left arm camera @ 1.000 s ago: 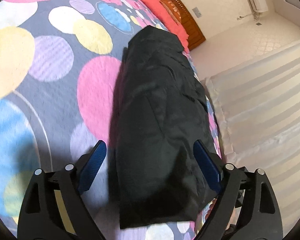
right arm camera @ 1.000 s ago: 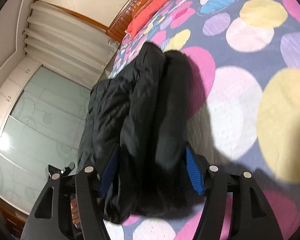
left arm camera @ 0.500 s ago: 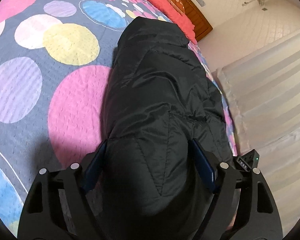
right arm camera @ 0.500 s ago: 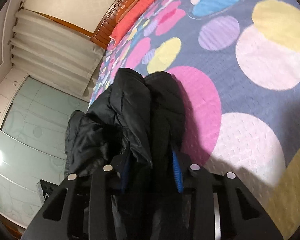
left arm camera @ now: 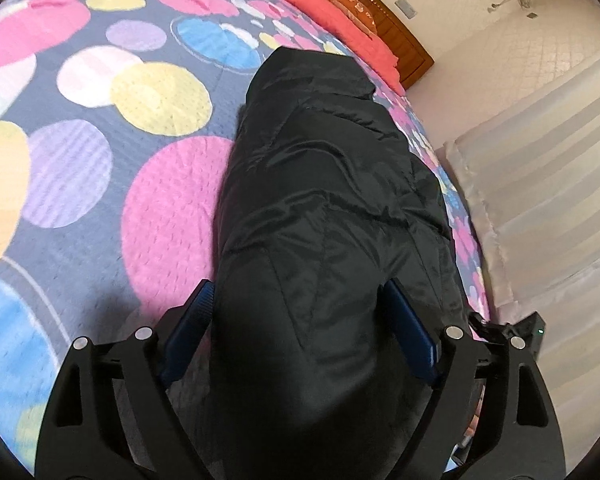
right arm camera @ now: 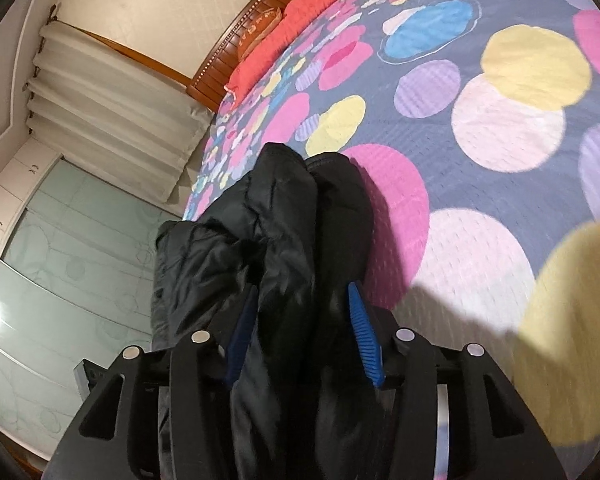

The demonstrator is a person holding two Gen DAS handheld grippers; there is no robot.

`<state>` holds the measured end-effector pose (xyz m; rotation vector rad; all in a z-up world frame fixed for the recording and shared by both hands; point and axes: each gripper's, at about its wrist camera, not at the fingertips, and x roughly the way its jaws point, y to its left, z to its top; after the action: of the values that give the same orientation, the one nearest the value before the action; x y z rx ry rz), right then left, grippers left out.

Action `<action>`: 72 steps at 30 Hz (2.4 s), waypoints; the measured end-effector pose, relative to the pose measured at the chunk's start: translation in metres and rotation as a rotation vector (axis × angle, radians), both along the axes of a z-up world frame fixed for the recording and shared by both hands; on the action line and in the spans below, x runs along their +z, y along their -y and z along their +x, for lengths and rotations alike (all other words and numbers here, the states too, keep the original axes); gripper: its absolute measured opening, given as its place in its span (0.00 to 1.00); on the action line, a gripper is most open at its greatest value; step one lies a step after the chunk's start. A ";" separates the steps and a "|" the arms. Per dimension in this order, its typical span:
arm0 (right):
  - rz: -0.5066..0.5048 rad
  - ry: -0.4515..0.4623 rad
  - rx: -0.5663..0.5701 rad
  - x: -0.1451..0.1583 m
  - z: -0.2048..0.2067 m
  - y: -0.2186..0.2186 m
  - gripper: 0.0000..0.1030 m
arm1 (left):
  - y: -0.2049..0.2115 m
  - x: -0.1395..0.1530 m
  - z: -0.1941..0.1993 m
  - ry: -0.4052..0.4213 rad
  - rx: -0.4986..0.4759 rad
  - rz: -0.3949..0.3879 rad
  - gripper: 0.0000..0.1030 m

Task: Fold large clothes

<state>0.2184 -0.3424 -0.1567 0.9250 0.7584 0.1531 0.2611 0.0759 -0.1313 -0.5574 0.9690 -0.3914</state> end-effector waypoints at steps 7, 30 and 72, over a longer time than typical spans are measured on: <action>-0.055 0.004 0.030 0.006 -0.031 -0.019 0.54 | 0.006 0.010 -0.037 0.048 0.011 0.069 0.83; -0.114 -0.004 0.020 0.013 -0.116 -0.045 0.54 | 0.013 0.017 -0.127 0.104 0.016 0.225 0.84; -0.853 0.067 -0.080 0.116 -0.182 -0.154 0.81 | 0.044 0.110 -0.220 0.400 0.114 0.540 0.95</action>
<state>0.0363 -0.1885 -0.0406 0.1352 0.6330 -0.2032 0.0415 0.0318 -0.0218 -0.0353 0.6136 -0.1182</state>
